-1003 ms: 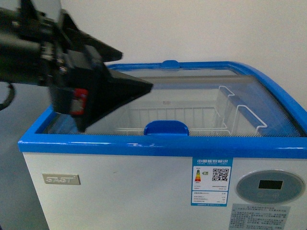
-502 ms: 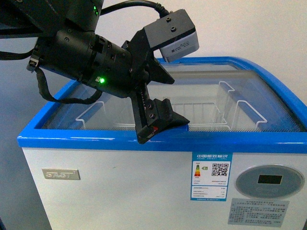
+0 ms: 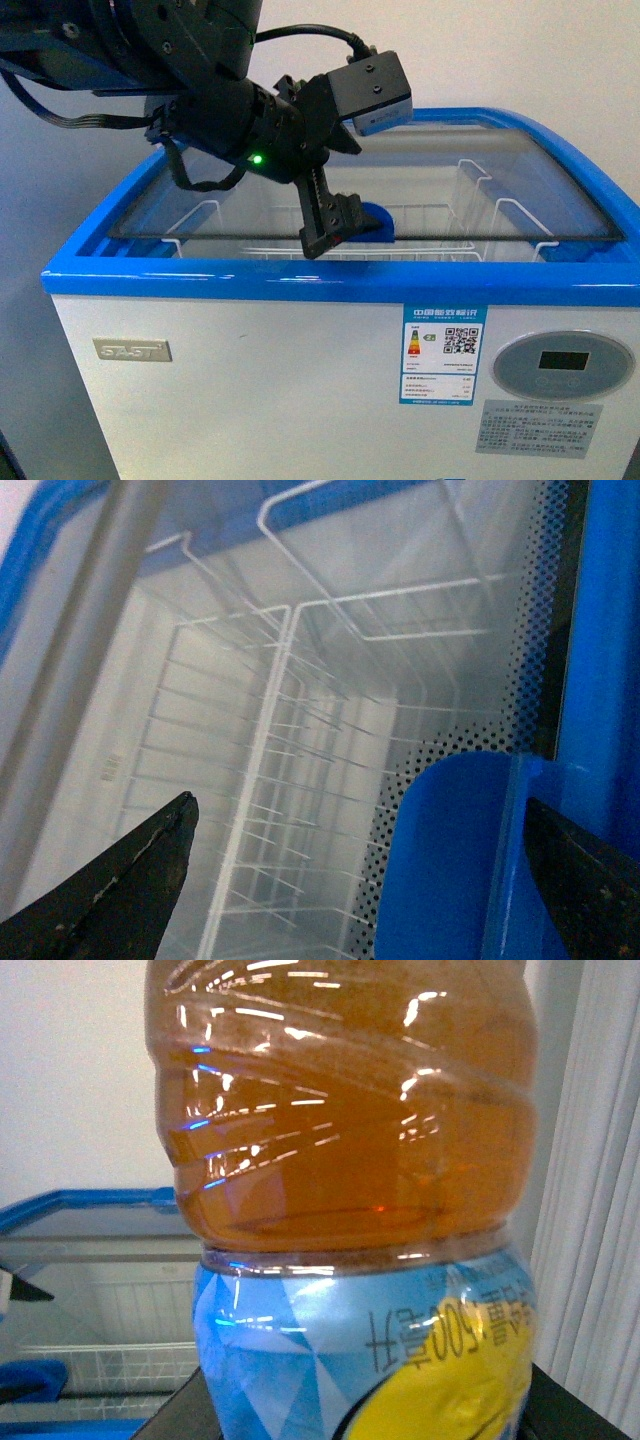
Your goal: Put drink in fridge
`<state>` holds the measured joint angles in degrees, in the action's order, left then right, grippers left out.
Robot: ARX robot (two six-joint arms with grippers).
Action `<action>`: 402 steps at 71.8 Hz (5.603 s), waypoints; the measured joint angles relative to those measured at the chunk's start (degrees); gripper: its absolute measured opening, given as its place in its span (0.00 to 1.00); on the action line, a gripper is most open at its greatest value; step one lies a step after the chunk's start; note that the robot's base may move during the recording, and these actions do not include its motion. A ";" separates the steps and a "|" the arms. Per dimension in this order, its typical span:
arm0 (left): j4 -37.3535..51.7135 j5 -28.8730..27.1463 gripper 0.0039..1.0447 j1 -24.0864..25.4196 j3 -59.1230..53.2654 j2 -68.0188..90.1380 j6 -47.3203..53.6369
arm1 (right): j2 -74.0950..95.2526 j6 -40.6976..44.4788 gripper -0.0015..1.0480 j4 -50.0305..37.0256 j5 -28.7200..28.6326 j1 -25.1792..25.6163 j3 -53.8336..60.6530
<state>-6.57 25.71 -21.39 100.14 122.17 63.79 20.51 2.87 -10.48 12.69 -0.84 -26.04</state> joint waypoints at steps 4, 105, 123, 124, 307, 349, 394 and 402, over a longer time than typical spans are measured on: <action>1.62 -2.45 0.93 0.00 4.02 2.54 0.02 | 0.00 0.00 0.38 0.00 0.00 0.00 0.00; 25.62 -34.40 0.43 13.05 -77.90 -79.95 -63.23 | 0.00 0.00 0.38 0.02 0.50 -0.02 0.00; 26.82 -30.86 0.02 15.82 -86.68 -87.80 -63.36 | 15.82 1.42 0.37 25.22 -16.52 9.92 -16.24; 26.82 -30.34 0.02 16.17 -86.97 -88.04 -63.67 | 16.85 1.64 0.37 24.70 -17.05 10.10 -16.76; 6.64 -25.70 0.02 21.14 -99.36 -121.83 -63.67 | 120.23 63.12 0.75 0.39 -11.78 -14.97 -78.97; 6.64 -25.70 0.02 21.14 -99.36 -121.83 -63.67 | 90.86 50.03 0.93 -10.12 -8.26 -14.58 -56.54; 6.64 -25.70 0.55 21.14 -99.36 -121.83 -63.69 | 15.58 1.01 0.87 19.10 18.69 -23.32 -13.14; 6.64 -25.70 0.78 21.14 -99.36 -121.83 -63.67 | 1.70 -0.98 0.66 16.33 16.70 -29.86 -3.48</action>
<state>0.08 0.01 -0.25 0.78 0.34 0.12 22.22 1.89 5.85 29.39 -30.70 -29.52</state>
